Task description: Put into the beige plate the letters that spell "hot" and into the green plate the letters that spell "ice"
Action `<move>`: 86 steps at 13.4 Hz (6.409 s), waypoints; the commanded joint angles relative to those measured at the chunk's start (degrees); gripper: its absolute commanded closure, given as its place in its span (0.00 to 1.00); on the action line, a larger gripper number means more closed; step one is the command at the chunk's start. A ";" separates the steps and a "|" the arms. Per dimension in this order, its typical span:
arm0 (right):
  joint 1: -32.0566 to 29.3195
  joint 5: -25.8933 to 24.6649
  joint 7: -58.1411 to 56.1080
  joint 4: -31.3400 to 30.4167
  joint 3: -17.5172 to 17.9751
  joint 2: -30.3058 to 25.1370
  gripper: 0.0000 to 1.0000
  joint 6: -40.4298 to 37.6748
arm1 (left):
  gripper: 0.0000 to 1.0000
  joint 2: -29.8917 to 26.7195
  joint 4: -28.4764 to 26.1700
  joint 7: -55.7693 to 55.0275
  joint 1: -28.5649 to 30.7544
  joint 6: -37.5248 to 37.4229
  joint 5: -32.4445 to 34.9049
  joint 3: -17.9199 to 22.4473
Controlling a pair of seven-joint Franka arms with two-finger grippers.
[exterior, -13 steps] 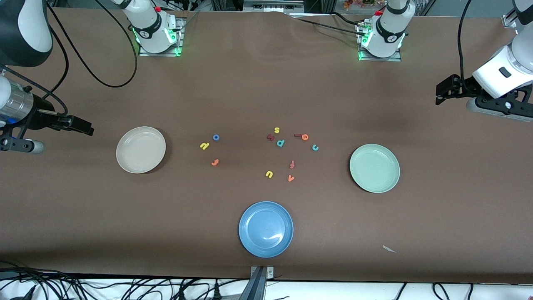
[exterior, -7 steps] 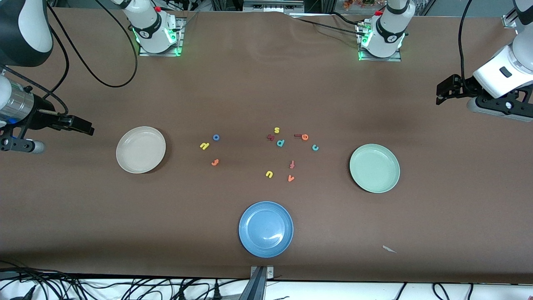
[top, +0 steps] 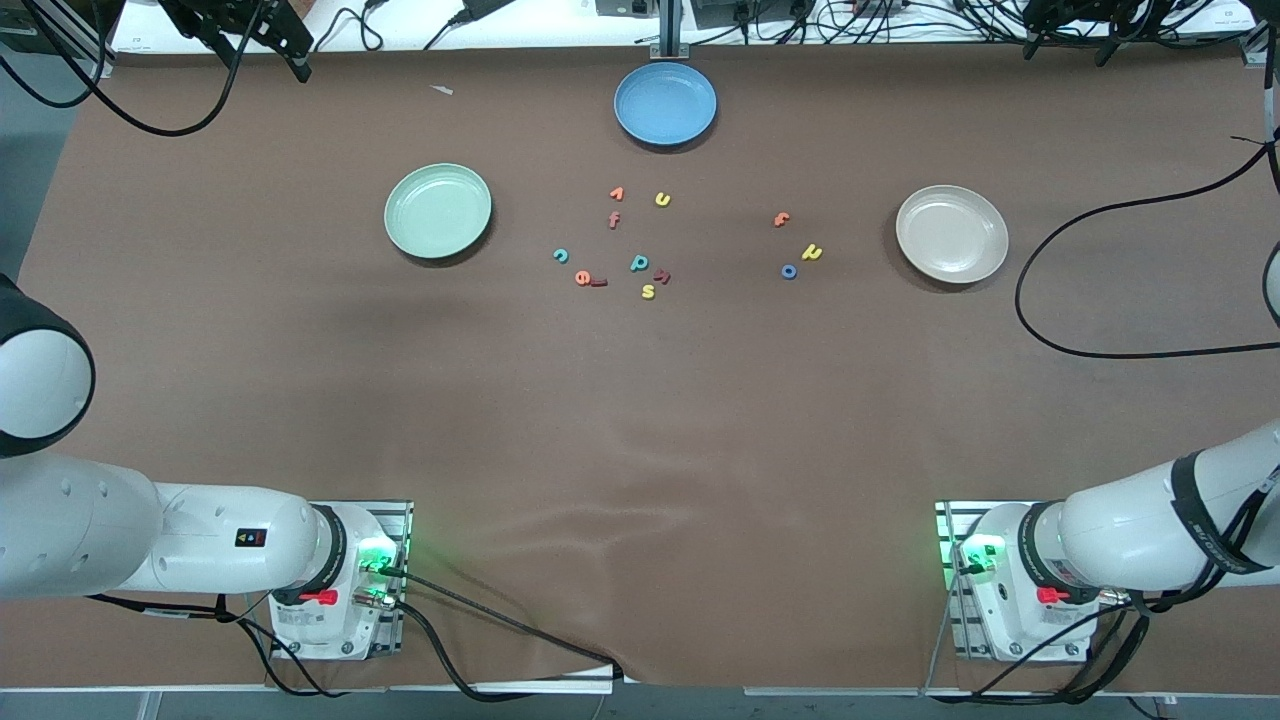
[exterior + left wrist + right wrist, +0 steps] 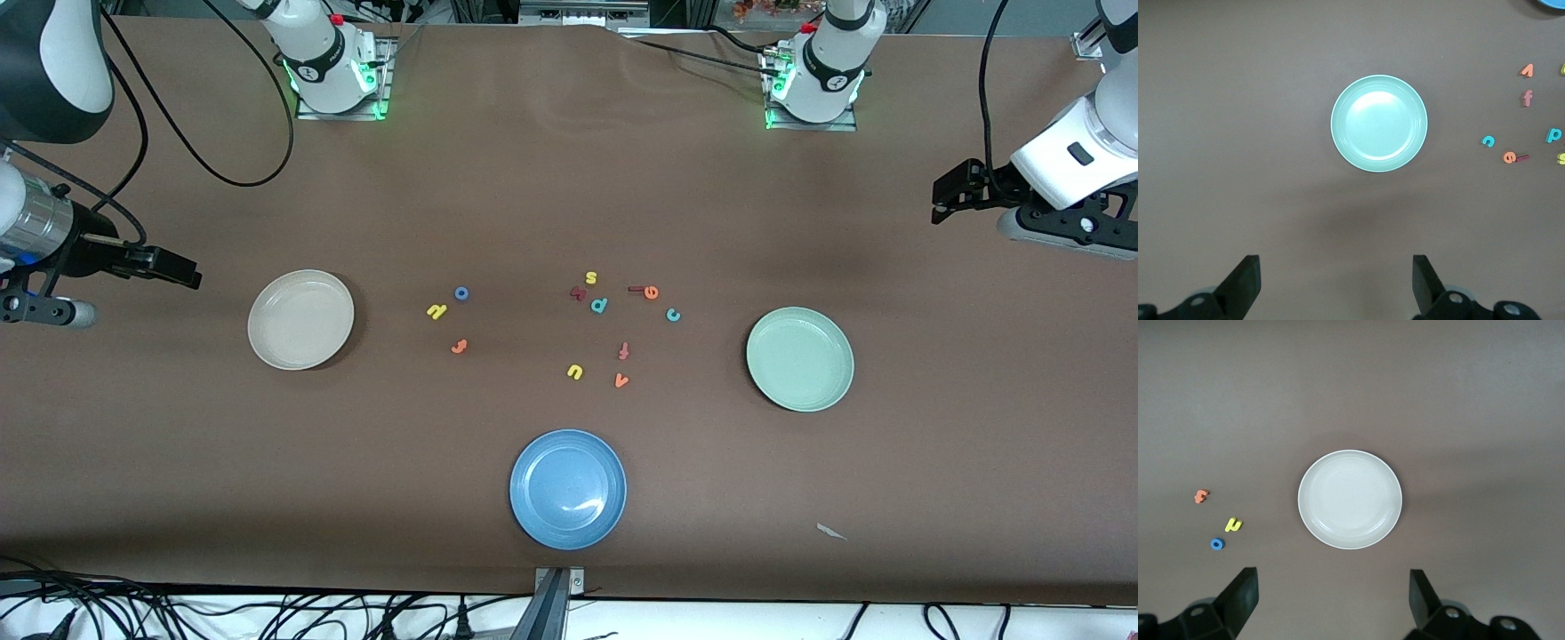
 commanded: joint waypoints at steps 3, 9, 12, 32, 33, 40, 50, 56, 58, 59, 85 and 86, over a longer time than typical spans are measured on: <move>0.32 0.07 0.44 0.53 -0.24 -0.05 0.00 -0.24 | 0.00 -0.65 -0.23 0.97 0.31 0.57 0.22 -0.10; 0.24 -0.02 0.53 0.44 -0.33 0.03 0.01 0.03 | 0.00 -0.57 -0.32 0.80 -0.13 0.57 -0.05 -0.54; 0.24 -0.02 0.45 0.44 -0.33 0.03 0.00 -0.06 | 0.00 -0.65 -0.41 0.88 -0.13 0.48 0.13 -0.54; 0.32 -0.02 0.53 -0.35 -0.24 0.03 0.00 -0.58 | 0.00 -0.30 -0.67 1.85 0.13 0.40 -0.31 -0.36; 0.41 -0.02 0.53 -0.35 -0.24 0.03 0.00 -0.41 | 0.00 -0.30 -0.67 1.85 0.04 0.40 -0.40 -0.36; 3.13 -0.02 5.79 -0.97 -0.16 1.08 0.00 0.47 | 0.00 1.63 0.03 1.94 -1.45 0.48 -1.35 -1.41; 14.99 1.21 29.34 -6.31 -0.07 9.25 0.01 12.57 | 0.00 12.60 -0.23 16.16 -5.57 8.65 -8.22 -12.40; 17.64 6.65 32.97 -18.17 1.95 14.89 0.01 29.17 | 0.00 23.06 -1.11 35.83 -11.98 19.54 -7.52 -12.84; 17.81 6.66 35.76 -21.61 3.26 14.97 0.01 33.76 | 0.00 26.49 -1.28 38.66 -14.44 23.14 -7.34 -12.84; 18.42 6.66 36.91 -22.32 3.44 15.32 0.01 35.17 | 0.00 27.81 -2.07 40.07 -15.85 26.03 -6.82 -12.84; 21.77 6.66 43.69 -26.37 3.45 21.30 0.40 49.69 | 0.47 35.47 -17.19 25.41 -20.87 52.16 15.78 -16.53; 21.77 6.66 43.69 -26.37 3.36 21.30 0.51 49.60 | 0.58 35.47 -17.19 25.41 -20.96 52.08 15.78 -16.53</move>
